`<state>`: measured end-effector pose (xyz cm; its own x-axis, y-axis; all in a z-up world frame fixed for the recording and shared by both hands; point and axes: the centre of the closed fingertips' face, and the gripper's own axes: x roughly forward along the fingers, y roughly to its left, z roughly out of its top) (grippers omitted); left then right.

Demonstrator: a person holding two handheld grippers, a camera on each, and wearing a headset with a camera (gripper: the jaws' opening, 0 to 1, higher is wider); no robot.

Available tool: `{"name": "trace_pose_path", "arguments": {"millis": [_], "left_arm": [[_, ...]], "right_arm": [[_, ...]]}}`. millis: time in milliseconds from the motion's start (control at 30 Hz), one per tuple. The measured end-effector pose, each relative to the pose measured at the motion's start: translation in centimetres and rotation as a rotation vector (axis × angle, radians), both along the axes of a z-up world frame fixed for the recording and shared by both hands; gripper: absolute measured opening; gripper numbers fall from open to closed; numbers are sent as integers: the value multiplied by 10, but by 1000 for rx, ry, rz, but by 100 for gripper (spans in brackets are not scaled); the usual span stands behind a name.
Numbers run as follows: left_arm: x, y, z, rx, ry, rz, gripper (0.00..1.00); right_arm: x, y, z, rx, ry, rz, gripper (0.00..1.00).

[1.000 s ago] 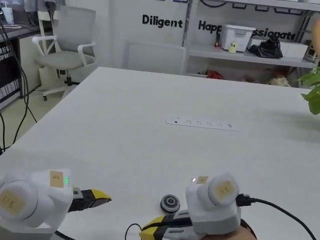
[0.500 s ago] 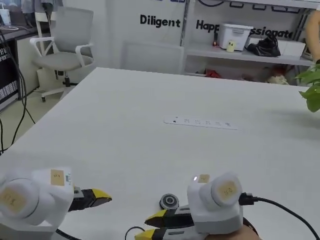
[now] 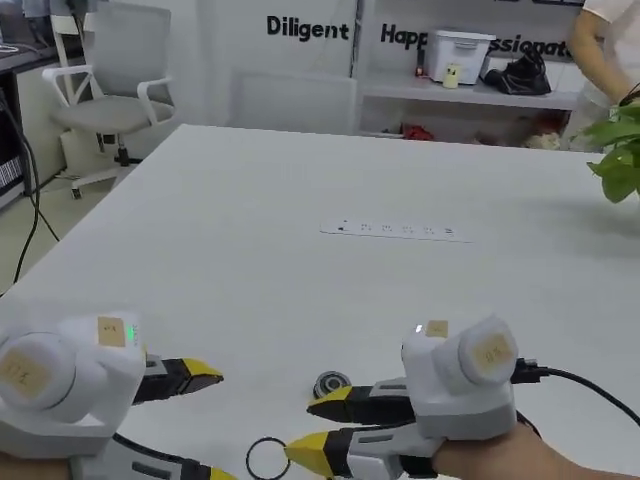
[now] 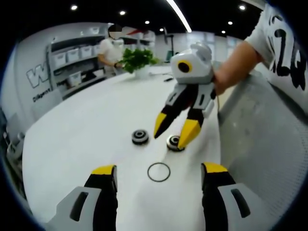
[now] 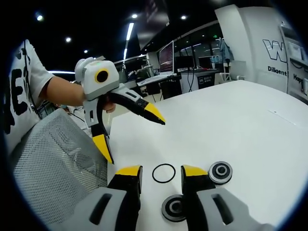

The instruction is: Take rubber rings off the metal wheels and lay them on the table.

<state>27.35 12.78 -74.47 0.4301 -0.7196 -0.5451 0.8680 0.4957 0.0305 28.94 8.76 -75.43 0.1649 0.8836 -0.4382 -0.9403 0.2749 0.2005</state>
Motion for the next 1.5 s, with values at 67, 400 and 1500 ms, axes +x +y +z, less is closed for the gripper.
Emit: {"name": "trace_pose_path", "arguments": {"millis": [67, 400, 1500], "left_arm": [[1, -1, 1, 0, -3, -3, 72], [5, -8, 1, 0, 1, -13, 72], [11, -37, -12, -34, 36, -38, 70]], "right_arm": [[1, -4, 2, 4, -1, -2, 30], [3, -26, 4, 2, -5, -11, 32], [0, -73, -20, -30, 8, -44, 37]]}}
